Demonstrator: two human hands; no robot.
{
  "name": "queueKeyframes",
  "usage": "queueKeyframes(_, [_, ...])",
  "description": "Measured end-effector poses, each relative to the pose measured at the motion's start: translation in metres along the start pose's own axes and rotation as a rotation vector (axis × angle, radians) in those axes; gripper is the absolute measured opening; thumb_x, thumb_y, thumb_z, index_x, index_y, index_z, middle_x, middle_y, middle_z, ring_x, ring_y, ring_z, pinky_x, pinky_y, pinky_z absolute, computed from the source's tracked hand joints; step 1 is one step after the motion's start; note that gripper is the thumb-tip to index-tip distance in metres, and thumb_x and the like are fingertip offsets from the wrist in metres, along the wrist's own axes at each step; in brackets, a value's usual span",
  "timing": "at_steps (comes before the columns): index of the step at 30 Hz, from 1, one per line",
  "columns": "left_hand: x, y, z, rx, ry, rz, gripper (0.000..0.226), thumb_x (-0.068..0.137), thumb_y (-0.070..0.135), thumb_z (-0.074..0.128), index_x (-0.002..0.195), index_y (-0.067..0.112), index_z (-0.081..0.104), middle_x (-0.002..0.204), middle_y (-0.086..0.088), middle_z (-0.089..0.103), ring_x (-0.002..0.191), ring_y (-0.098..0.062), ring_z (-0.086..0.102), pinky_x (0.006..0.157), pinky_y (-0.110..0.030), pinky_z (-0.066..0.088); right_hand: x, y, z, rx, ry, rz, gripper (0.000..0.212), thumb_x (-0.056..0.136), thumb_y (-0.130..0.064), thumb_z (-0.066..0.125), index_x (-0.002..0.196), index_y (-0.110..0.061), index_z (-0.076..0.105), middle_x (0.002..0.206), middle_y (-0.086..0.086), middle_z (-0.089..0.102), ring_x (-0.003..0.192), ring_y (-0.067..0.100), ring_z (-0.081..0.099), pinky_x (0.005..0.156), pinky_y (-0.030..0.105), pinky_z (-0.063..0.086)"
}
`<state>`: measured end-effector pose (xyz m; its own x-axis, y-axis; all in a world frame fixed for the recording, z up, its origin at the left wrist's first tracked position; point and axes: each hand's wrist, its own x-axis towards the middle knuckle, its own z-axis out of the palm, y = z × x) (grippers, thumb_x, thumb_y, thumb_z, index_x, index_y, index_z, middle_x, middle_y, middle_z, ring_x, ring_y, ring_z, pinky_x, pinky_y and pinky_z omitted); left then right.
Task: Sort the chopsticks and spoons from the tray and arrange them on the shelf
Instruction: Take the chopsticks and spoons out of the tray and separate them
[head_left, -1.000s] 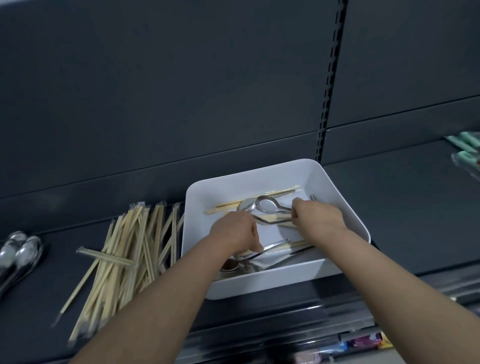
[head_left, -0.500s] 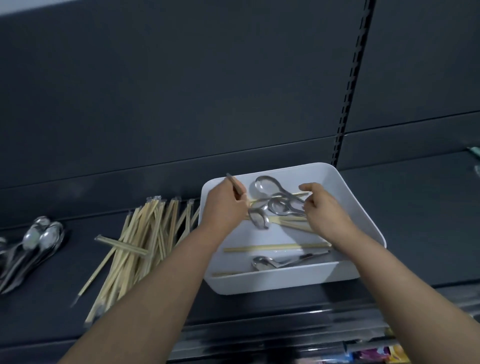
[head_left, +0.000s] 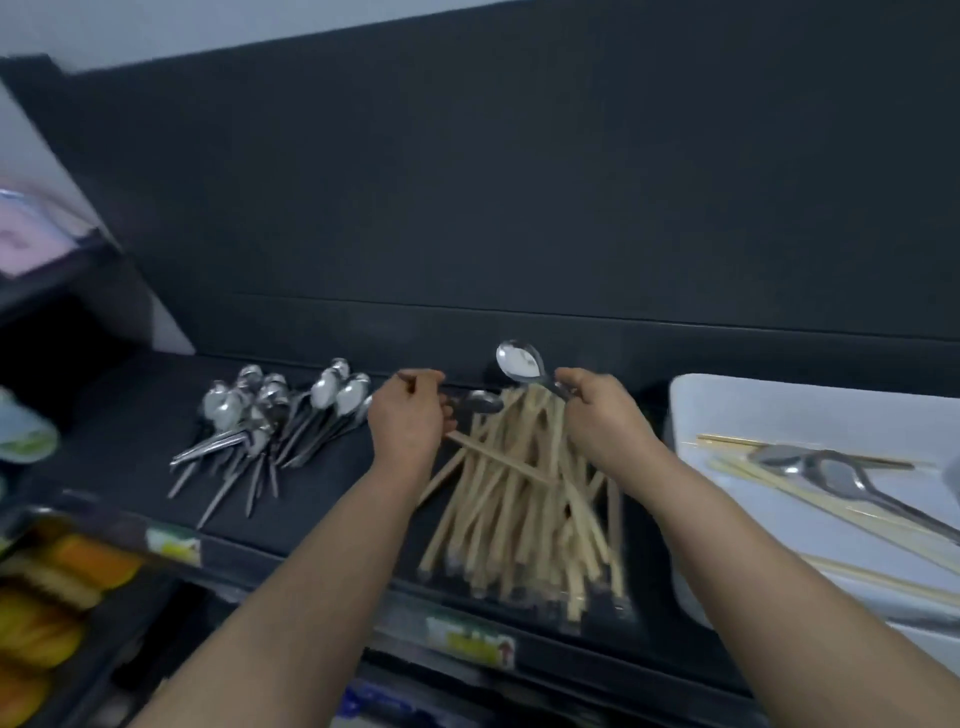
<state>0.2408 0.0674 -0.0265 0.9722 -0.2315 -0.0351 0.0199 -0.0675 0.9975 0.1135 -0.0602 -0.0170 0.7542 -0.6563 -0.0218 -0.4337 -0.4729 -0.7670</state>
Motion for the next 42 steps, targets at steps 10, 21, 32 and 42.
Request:
queueKeyframes(10, [0.119, -0.045, -0.177, 0.47, 0.117, 0.173, 0.018, 0.092, 0.014, 0.057, 0.102, 0.012, 0.071, 0.098, -0.007, 0.072, 0.094, -0.025, 0.065, 0.084, -0.032, 0.049, 0.06, -0.115, 0.195, -0.009, -0.129, 0.055, 0.053, 0.09, -0.002, 0.036, 0.14, -0.014, 0.046, 0.139, 0.016, 0.045, 0.124, 0.031, 0.049, 0.101, 0.028, 0.037])
queueKeyframes(21, [0.16, -0.074, -0.211, 1.029, -0.161, 0.337, 0.024, 0.089, 0.026, 0.055, 0.1, 0.018, 0.075, 0.1, -0.006, 0.071, 0.101, -0.03, 0.058, 0.082, -0.037, 0.05, 0.08, -0.15, 0.267, -0.231, -0.258, 0.036, 0.027, 0.098, -0.024, 0.036, 0.095, -0.015, 0.062, 0.12, 0.016, 0.057, 0.106, 0.031, 0.055, 0.077, 0.028, 0.038])
queueKeyframes(32, [0.132, -0.042, -0.115, 0.895, -0.393, 0.447, 0.022, 0.091, 0.017, 0.053, 0.101, 0.024, 0.072, 0.107, 0.005, 0.071, 0.103, -0.018, 0.062, 0.086, -0.033, 0.05, 0.049, -0.094, 0.157, -0.776, 0.004, -0.12, 0.028, 0.094, -0.027, 0.046, 0.117, -0.032, 0.061, 0.117, 0.0, 0.057, 0.118, 0.025, 0.046, 0.094, 0.038, 0.039])
queueKeyframes(42, [-0.012, -0.006, 0.072, 0.952, -0.7, 0.756, 0.021, 0.091, 0.019, 0.051, 0.098, 0.027, 0.069, 0.101, 0.005, 0.068, 0.103, -0.022, 0.056, 0.084, -0.034, 0.049, -0.033, 0.031, -0.02, -0.916, 0.256, 0.075, 0.024, 0.088, -0.017, 0.048, 0.103, -0.027, 0.065, 0.106, -0.002, 0.059, 0.104, 0.025, 0.05, 0.075, 0.034, 0.034])
